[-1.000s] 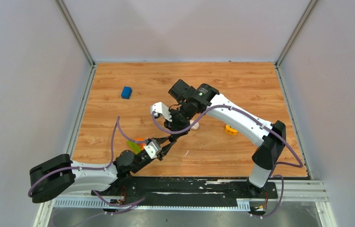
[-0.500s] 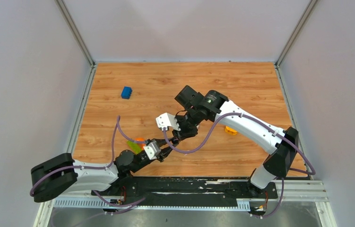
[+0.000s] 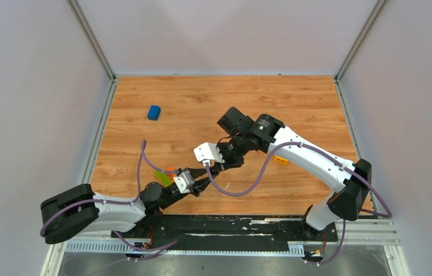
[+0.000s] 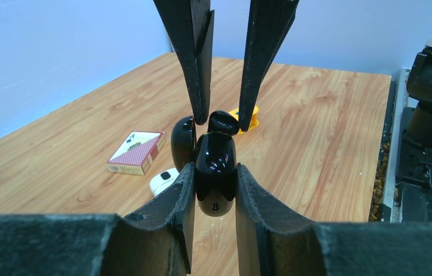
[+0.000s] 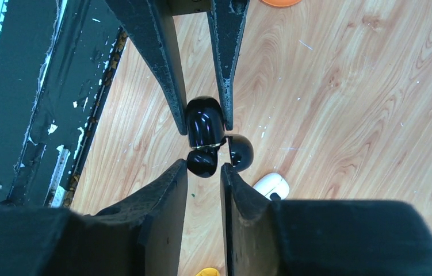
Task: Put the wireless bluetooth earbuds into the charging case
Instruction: Adjust the earbud with the charging case.
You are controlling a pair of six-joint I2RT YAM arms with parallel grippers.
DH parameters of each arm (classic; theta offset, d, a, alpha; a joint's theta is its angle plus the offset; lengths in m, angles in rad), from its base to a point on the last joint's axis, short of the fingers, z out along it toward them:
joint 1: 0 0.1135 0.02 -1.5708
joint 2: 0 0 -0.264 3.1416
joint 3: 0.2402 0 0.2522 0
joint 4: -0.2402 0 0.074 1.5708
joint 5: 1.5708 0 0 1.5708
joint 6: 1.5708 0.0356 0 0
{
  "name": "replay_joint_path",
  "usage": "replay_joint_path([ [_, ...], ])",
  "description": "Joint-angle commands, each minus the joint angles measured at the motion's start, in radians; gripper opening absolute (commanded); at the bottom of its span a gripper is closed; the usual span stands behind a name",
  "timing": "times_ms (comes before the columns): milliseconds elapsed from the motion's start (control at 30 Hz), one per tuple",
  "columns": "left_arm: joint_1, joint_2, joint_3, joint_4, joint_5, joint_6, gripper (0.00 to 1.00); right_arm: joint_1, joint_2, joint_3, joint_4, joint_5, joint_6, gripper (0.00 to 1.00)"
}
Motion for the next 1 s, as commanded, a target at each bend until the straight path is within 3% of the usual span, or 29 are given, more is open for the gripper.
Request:
replay_joint_path([
  [0, -0.001, 0.023, -0.043, 0.179, 0.074, -0.038, 0.0, 0.009, -0.004, 0.014, 0.064, 0.036, -0.03, 0.29],
  [300, 0.008, 0.038, -0.05, 0.221, 0.078, -0.059, 0.0, 0.034, -0.027, 0.042, 0.055, 0.094, -0.028, 0.42],
  [733, 0.012, 0.052, -0.058, 0.266, 0.085, -0.074, 0.0, 0.035, -0.111, 0.164, 0.024, 0.061, 0.096, 0.66],
  [967, 0.016, 0.068, -0.06, 0.296, 0.097, -0.107, 0.0, -0.058, -0.141, 0.17, 0.035, -0.046, 0.203, 0.75],
])
